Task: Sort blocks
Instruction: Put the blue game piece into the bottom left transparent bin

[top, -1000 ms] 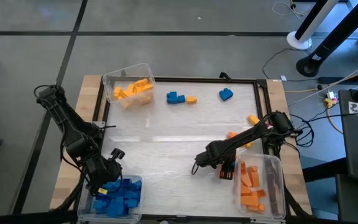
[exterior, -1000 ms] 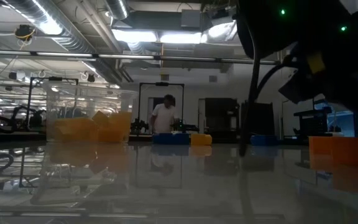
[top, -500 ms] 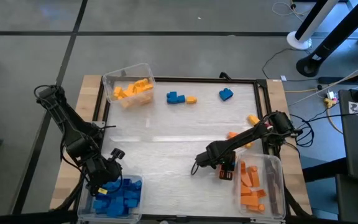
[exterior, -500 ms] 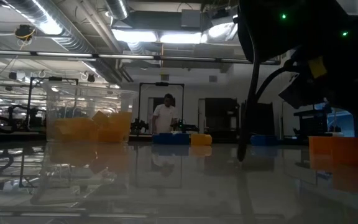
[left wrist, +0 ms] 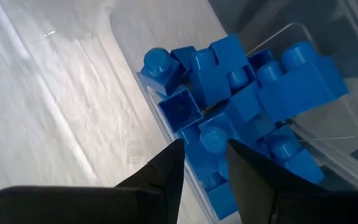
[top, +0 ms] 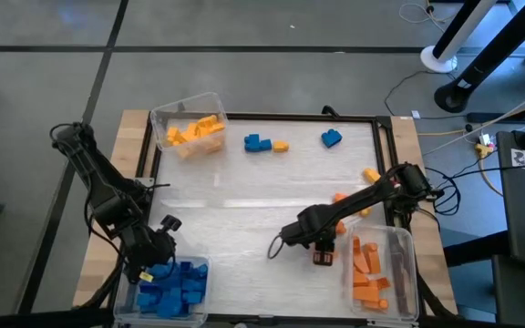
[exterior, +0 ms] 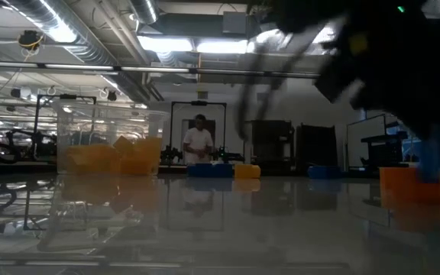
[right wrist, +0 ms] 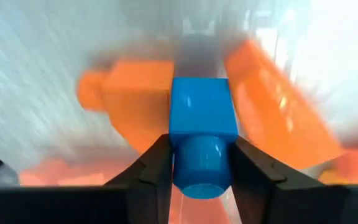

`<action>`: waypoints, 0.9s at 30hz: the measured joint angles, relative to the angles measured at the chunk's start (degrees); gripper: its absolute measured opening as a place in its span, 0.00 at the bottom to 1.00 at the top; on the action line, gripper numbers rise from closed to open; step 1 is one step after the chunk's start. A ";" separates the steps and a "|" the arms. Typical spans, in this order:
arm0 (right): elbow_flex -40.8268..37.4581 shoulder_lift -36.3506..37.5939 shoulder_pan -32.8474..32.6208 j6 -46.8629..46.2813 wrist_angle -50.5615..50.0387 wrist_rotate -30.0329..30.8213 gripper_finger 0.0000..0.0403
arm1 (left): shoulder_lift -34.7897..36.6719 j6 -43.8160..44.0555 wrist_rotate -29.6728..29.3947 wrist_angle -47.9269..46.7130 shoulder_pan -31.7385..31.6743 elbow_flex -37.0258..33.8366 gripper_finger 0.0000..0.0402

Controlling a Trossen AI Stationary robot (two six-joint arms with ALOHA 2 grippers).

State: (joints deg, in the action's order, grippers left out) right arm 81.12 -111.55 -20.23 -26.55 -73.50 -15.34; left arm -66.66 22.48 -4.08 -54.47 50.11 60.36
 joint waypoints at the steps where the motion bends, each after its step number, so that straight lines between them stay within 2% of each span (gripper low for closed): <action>1: 1.37 0.00 0.00 -0.01 -0.01 0.95 0.31 | 0.53 0.09 -0.01 0.01 0.00 0.00 0.27; 8: 12.22 0.00 0.00 -0.08 4.47 12.15 0.32 | 4.34 0.86 -1.63 -0.06 0.00 0.02 0.27; 11: 15.52 0.00 0.00 0.70 13.62 18.01 0.33 | 5.92 1.53 -3.32 -0.49 0.00 0.02 0.27; 13: 16.30 0.00 0.00 4.20 23.73 20.18 0.33 | 6.96 2.04 -4.66 -0.55 -0.02 0.02 0.27; 20: 16.41 -2.15 0.00 21.74 61.26 19.38 0.33 | 10.07 3.28 -11.01 -1.22 -0.01 0.04 0.27; 24: 16.40 -5.50 0.04 28.59 75.04 18.14 0.33 | 11.44 3.17 -15.27 -2.35 -0.21 0.07 0.27; 27: 16.38 -9.01 0.48 29.90 82.62 15.69 0.33 | 12.09 3.13 -17.53 -2.52 -0.63 0.07 0.27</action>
State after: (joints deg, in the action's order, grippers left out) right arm 97.49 -120.56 -19.75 3.35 9.12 0.35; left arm -54.56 25.61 -21.61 -56.99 49.47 60.42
